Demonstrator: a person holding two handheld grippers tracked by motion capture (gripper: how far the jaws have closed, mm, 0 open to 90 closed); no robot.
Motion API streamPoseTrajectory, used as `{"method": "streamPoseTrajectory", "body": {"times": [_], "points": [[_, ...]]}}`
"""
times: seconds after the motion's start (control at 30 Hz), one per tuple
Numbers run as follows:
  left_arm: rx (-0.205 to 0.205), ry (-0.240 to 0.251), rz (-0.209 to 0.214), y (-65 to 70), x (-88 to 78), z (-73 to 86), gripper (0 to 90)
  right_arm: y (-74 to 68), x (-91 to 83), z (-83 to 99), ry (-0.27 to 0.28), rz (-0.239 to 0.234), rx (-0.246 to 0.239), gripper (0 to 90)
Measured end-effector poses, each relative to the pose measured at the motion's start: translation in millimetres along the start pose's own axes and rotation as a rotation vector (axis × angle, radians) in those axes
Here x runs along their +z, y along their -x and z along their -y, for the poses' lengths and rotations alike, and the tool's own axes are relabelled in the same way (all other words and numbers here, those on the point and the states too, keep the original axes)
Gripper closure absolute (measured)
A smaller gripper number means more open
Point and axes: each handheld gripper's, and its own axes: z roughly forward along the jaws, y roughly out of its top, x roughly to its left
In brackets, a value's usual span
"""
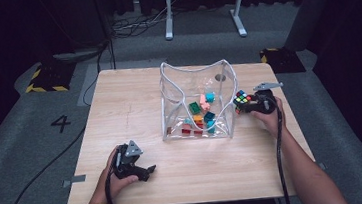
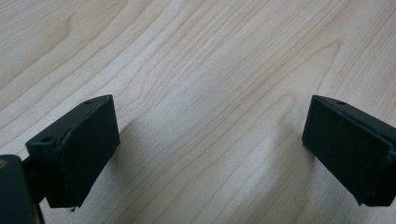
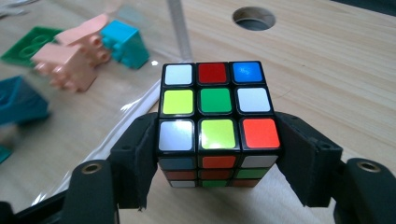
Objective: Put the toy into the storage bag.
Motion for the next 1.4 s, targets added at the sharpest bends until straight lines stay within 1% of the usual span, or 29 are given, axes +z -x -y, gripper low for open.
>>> {"method": "streamPoseTrajectory", "body": {"times": [0.03,0.07,0.1,0.13,0.17,0.23,0.3,0.33,0.37,0.43,0.47,0.6,0.7,0.77,0.8,0.83,0.87,0.9,0.93,1.0,1.03,1.1,1.17,1.23,1.27,1.4], "points": [[0.001,0.0,-0.001,-0.1,-0.1,-0.1,4.0,0.8,-2.4,1.6,-0.004,-0.015,-0.018,34.3],[-0.005,-0.002,0.005,0.3,0.1,0.0,4.0,0.7,-4.8,2.8,-0.006,-0.027,-0.018,34.3],[-0.004,-0.002,0.002,0.2,0.0,0.0,4.0,0.3,-7.8,4.6,-0.013,-0.047,-0.029,34.3],[-0.006,-0.002,0.007,0.4,0.2,0.1,4.0,-0.7,-9.9,6.5,-0.015,-0.063,-0.049,34.3],[0.002,-0.001,0.0,-0.1,-0.1,-0.1,4.0,-0.5,-12.6,8.2,-0.024,-0.08,-0.071,34.3],[-0.008,-0.003,0.009,0.5,0.3,0.1,4.0,-1.9,-18.0,11.4,-0.031,-0.101,-0.077,34.3],[-0.002,-0.003,0.004,0.1,0.0,0.0,4.1,-2.1,-23.4,15.3,-0.036,-0.117,-0.096,34.3],[-0.004,-0.001,0.004,0.3,0.1,0.1,4.0,-3.1,-26.5,17.1,-0.038,-0.127,-0.099,34.3],[-0.004,-0.001,0.004,0.3,0.1,0.1,4.1,-3.1,-26.5,17.1,-0.038,-0.127,-0.099,34.3],[-0.005,-0.004,0.008,0.4,0.1,0.1,4.1,-4.8,-34.2,22.8,-0.045,-0.16,-0.125,34.2],[-0.002,-0.002,0.003,0.1,0.1,0.0,4.1,-7.3,-40.3,27.2,-0.045,-0.175,-0.14,34.2],[-0.004,-0.001,0.004,0.2,0.2,0.1,4.1,-13.2,-52.4,38.0,-0.036,-0.21,-0.165,34.2],[-0.002,-0.002,0.003,0.2,0.0,0.0,4.1,-21.3,-60.7,46.1,-0.024,-0.252,-0.186,34.1],[-0.004,-0.002,0.004,0.3,0.1,0.1,4.1,-27.3,-65.9,50.0,-0.027,-0.263,-0.213,34.0],[-0.004,-0.002,0.004,0.3,0.1,0.0,4.1,-30.4,-68.5,52.6,-0.026,-0.271,-0.215,33.8],[-0.005,-0.001,0.004,0.3,0.1,0.1,4.1,-32.7,-70.1,54.8,-0.02,-0.274,-0.223,33.4],[-0.002,-0.002,0.003,0.2,0.0,0.0,4.1,-35.9,-70.7,56.7,-0.025,-0.272,-0.232,31.7],[-0.002,-0.002,0.003,0.1,0.1,0.1,4.1,-38.5,-69.6,57.7,-0.032,-0.264,-0.235,29.5],[-0.004,-0.002,0.004,0.3,0.1,0.0,4.1,-41.5,-67.3,58.8,-0.038,-0.245,-0.236,25.9],[0.0,0.002,0.002,0.2,0.2,0.0,4.1,-46.0,-60.2,61.7,-0.041,-0.253,-0.209,22.6],[-0.003,0.0,0.001,0.4,0.2,0.1,4.1,-48.8,-56.4,63.0,-0.047,-0.242,-0.204,22.9],[-0.002,-0.001,0.003,0.2,0.1,0.1,4.1,-52.7,-49.9,65.0,-0.075,-0.219,-0.204,23.7],[-0.003,-0.001,0.001,0.3,0.0,0.1,4.1,-51.9,-47.2,66.9,-0.07,-0.218,-0.193,25.7],[-0.002,-0.002,0.003,0.2,0.1,0.0,4.1,-50.5,-46.6,68.6,-0.063,-0.223,-0.17,27.8],[-0.004,-0.001,0.004,0.3,0.1,0.1,4.1,-48.9,-47.2,69.3,-0.05,-0.227,-0.157,33.2],[-0.002,-0.001,0.003,0.1,0.1,0.1,4.1,-45.6,-50.0,69.5,-0.037,-0.21,-0.168,34.0]]}}
